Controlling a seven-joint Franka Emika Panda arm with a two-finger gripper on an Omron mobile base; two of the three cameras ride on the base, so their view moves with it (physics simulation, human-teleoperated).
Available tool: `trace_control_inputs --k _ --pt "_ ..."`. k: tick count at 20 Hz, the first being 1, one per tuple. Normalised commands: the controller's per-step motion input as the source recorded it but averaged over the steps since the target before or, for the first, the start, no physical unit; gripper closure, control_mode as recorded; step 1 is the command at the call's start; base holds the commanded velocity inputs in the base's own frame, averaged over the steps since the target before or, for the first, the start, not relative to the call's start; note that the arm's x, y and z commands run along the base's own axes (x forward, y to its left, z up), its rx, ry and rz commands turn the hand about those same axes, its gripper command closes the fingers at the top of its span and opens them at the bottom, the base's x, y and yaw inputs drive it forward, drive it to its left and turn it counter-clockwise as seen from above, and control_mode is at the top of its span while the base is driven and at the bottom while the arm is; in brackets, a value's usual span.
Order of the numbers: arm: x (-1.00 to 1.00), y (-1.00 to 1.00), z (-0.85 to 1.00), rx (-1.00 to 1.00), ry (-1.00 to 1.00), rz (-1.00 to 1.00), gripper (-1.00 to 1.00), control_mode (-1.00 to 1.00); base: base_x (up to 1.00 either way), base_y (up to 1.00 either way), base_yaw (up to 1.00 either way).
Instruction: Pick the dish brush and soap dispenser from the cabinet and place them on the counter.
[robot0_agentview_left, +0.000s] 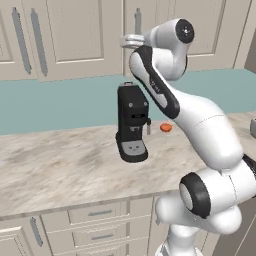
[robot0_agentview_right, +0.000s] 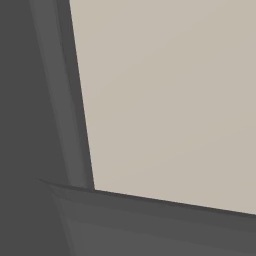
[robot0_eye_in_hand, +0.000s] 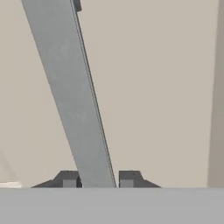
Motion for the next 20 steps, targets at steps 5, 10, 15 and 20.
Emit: trace_control_inputs --k 5,10,15,20 --pt "-0.75 -0.36 0.00 0.01 0.05 0.12 1.00 -1.00 0.00 0.00 0.00" --pt "-0.72 -0.39 0.00 0.02 0.03 0.11 1.00 -1.00 0.00 0.00 0.00" --pt "-0.72 -0.54 0.00 0.02 0.02 0.10 1.00 -1.00 0.00 0.00 0.00" --pt "-0.74 -0.62 0.00 0.02 0.01 0.11 1.00 -1.00 0.00 0.00 0.00"
